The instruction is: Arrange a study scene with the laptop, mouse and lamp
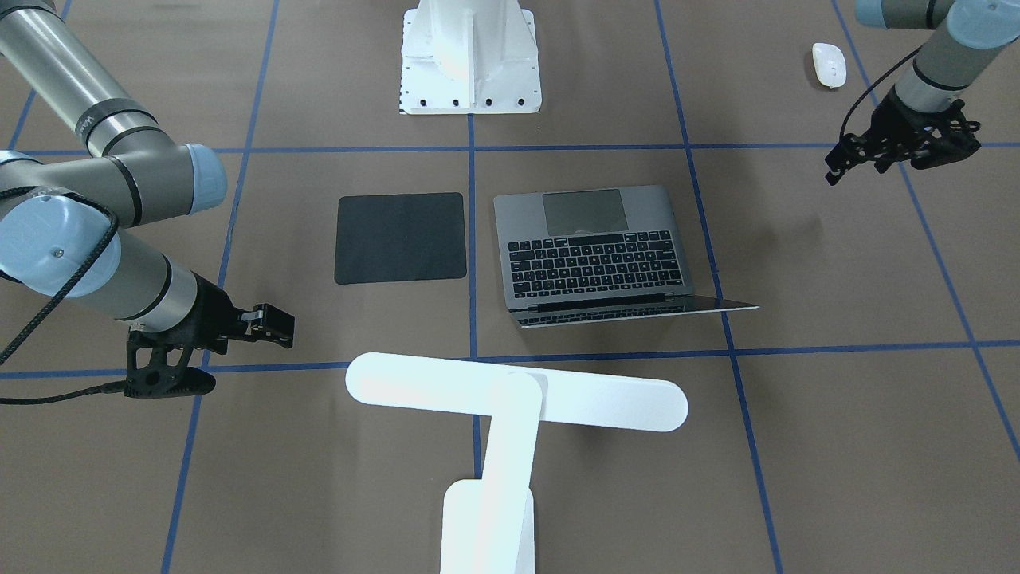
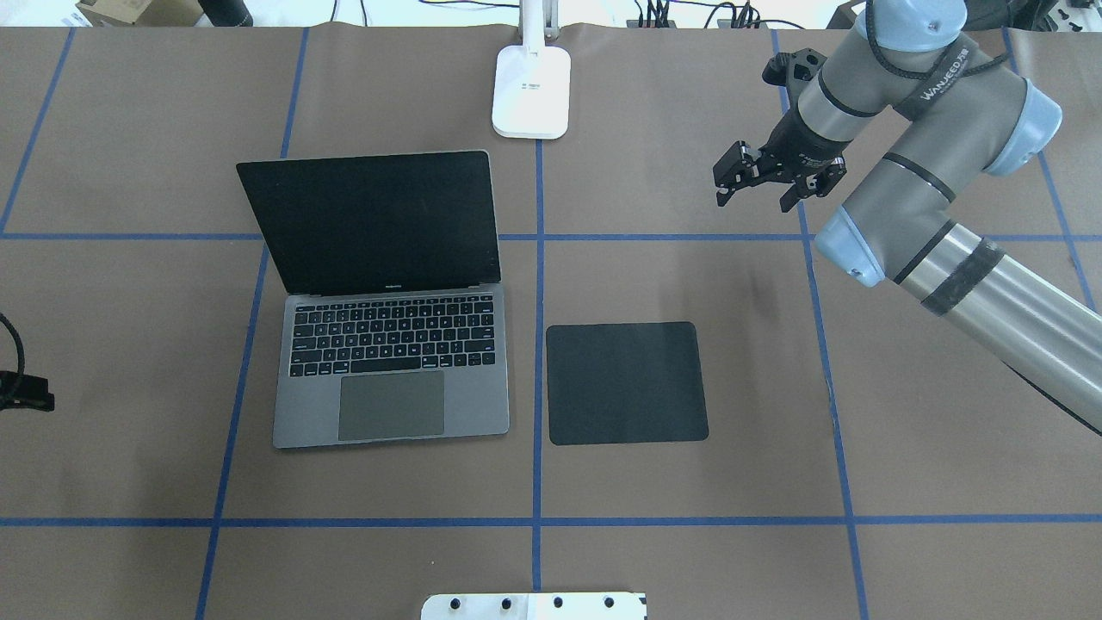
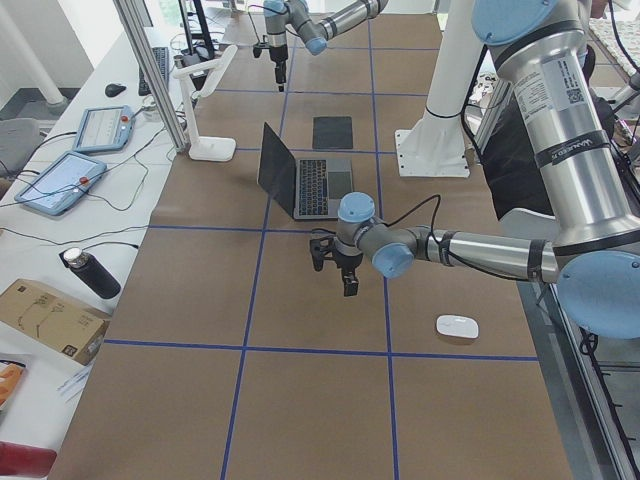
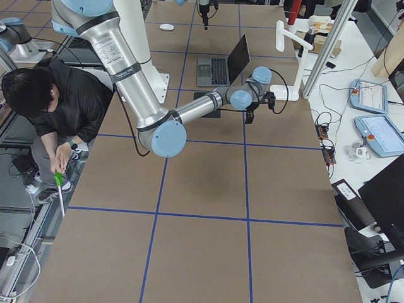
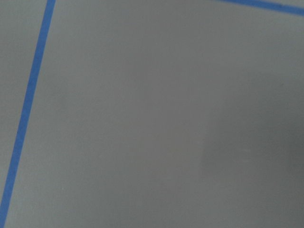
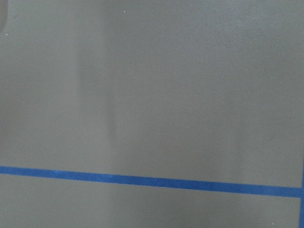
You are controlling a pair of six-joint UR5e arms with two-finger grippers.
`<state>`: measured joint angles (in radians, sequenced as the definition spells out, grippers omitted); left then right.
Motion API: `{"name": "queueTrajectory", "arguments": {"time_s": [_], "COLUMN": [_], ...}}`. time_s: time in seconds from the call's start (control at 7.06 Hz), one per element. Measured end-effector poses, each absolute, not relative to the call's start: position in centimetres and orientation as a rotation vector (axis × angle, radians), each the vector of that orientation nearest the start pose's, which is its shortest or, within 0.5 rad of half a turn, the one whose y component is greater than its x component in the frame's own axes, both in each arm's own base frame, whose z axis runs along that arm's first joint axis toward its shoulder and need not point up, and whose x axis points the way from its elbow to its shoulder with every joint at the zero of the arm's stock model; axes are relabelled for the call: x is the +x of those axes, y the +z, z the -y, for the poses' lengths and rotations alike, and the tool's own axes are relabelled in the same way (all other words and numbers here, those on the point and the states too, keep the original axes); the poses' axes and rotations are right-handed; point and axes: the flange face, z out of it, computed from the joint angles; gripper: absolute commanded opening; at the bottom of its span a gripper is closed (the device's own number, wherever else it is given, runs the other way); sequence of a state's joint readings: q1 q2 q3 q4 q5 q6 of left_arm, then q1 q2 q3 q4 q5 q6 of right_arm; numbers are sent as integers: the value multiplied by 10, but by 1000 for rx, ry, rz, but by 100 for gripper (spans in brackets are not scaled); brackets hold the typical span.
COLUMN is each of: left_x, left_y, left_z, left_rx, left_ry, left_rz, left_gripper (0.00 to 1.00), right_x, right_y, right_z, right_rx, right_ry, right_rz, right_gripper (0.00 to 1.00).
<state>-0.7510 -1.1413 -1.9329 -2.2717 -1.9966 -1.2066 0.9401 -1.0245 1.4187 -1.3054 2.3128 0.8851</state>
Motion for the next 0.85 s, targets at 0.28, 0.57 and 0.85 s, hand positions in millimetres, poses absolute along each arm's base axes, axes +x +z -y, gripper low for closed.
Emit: {"name": "queueTrajectory", "arguments": {"time_s": [0.28,0.57,0.85], "left_x": [167,133,121], "left_y": [616,633,639], "left_z": [243,197,172], "left_rx": [-26,-54,-83], "left_ry": [-205,-141,-64], "left_rz": [-754,-745,-737], "left_gripper": [100,100,100], "right_x": [-354,-343,-314], "right_y": [382,395,417], "right_z": [608,600,594], "right_rx": [-37,-42,-43], "right_ry": [4,13,46], "right_rz": [942,935,922], "right_gripper": [99,99,99]}}
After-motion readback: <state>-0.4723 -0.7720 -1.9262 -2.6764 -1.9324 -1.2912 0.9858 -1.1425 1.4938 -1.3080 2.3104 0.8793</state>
